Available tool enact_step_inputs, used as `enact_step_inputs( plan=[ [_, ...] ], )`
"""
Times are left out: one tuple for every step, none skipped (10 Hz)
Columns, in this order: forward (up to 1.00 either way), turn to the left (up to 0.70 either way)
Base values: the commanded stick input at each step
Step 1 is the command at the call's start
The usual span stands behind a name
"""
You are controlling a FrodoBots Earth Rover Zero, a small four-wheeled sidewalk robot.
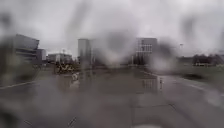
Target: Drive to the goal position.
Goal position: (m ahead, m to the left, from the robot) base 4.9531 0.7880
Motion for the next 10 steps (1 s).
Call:
enact_step_inputs(
  plan=[
    [0.07, 0.0],
    [0.07, 0.0],
    [0.07, 0.0],
    [0.07, 0.0],
    [0.07, 0.0],
    [0.07, 0.0],
    [0.07, 0.0],
    [0.07, 0.0],
    [0.07, 0.0],
    [0.07, 0.0]
  ],
)
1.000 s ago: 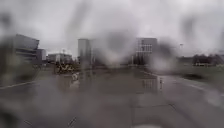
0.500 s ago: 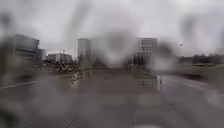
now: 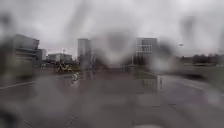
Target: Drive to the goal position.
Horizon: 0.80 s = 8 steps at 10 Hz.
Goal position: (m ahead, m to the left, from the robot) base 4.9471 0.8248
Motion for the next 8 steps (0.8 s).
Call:
enact_step_inputs(
  plan=[
    [0.07, 0.0],
    [0.07, 0.0],
    [0.07, 0.0],
    [0.07, 0.0],
    [0.07, 0.0],
    [0.07, 0.0],
    [0.07, 0.0],
    [0.07, 0.0]
  ],
)
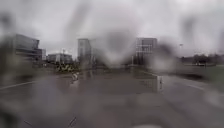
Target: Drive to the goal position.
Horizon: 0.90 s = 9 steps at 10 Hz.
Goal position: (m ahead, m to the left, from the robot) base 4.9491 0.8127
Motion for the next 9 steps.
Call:
enact_step_inputs(
  plan=[
    [0.07, 0.0],
    [0.07, 0.0],
    [0.07, 0.0],
    [0.07, 0.0],
    [0.07, 0.0],
    [0.07, 0.0],
    [0.07, 0.0],
    [0.07, 0.0],
    [0.07, 0.0]
  ],
)
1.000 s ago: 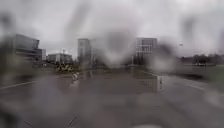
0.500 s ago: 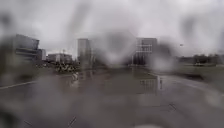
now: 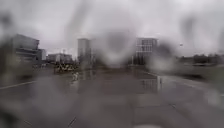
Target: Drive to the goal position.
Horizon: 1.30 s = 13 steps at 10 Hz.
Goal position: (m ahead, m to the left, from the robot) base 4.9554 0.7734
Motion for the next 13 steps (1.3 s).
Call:
enact_step_inputs(
  plan=[
    [0.07, 0.0],
    [0.07, 0.0],
    [0.07, 0.0],
    [0.07, 0.0],
    [0.07, 0.0],
    [0.07, 0.0],
    [0.07, 0.0],
    [0.07, 0.0],
    [0.07, 0.0],
    [0.07, 0.0],
    [0.07, 0.0],
    [0.07, 0.0],
    [0.07, 0.0]
  ],
)
